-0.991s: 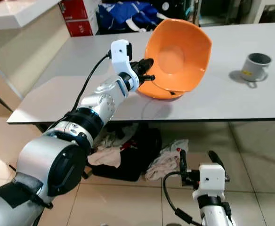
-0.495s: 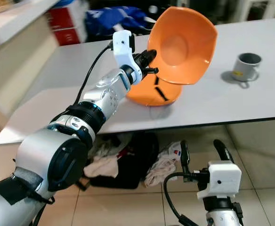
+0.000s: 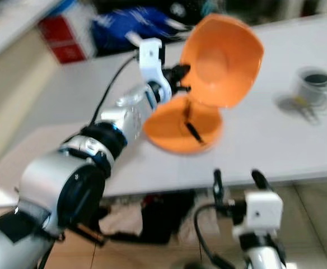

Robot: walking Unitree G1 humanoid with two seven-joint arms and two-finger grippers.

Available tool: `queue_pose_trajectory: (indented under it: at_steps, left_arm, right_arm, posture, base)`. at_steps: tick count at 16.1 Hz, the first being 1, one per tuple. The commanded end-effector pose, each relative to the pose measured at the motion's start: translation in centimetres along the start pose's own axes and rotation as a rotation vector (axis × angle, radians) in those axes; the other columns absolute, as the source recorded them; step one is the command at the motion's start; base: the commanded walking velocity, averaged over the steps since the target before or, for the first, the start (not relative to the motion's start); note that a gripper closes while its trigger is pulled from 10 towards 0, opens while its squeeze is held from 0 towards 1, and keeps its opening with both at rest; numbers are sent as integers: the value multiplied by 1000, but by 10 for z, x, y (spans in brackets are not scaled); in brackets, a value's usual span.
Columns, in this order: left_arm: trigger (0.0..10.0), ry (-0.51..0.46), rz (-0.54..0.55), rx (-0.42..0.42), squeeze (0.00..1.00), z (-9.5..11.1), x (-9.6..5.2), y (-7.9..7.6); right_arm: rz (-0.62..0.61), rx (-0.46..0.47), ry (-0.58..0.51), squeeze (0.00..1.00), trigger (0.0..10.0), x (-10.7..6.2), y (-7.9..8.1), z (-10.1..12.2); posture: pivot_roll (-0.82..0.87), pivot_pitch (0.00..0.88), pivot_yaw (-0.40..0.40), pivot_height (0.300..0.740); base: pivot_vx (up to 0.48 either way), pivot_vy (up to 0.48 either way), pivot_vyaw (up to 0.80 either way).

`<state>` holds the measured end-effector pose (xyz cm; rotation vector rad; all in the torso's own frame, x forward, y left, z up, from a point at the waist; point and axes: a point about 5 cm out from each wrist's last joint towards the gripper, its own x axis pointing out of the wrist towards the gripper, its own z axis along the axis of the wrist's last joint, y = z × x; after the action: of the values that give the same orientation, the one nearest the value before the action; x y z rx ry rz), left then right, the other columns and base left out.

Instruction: Setting the table

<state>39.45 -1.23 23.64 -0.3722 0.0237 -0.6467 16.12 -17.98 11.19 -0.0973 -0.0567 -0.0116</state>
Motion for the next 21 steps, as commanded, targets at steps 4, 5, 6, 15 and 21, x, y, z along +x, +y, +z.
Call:
queue_pose_trajectory:
  at_steps: [4, 5, 6, 15, 21]
  left_arm:
    - [0, 24, -88, -131, 0, -2, 12, -41]
    - [0, 39, -84, -168, 0, -4, 13, -43]
    - [0, 82, -79, -236, 0, -12, 13, -48]
    - [0, 268, -59, -567, 0, -23, 15, -72]
    - [0, 477, -17, -462, 0, -57, 3, -70]
  right_arm:
    - [32, 25, 7, 0, 10000, -1, 11, 1]
    - [33, 26, 8, 0, 10000, -1, 12, 1]
    - [37, 25, 9, 0, 10000, -1, 13, 2]
    - [33, 19, 42, 0, 10000, -4, 12, -3]
    - [14, 9, 68, 0, 10000, -7, 10, -14]
  posture:
    - [-232, 0, 180, 740]
    - [-232, 0, 180, 740]
    - [-237, 0, 180, 740]
    - [-246, 0, 187, 740]
    - [-247, 0, 209, 740]
  base:
    - [65, 0, 0]
    - [0, 0, 0]
    - [0, 0, 0]
    - [0, 0, 0]
    - [0, 0, 0]
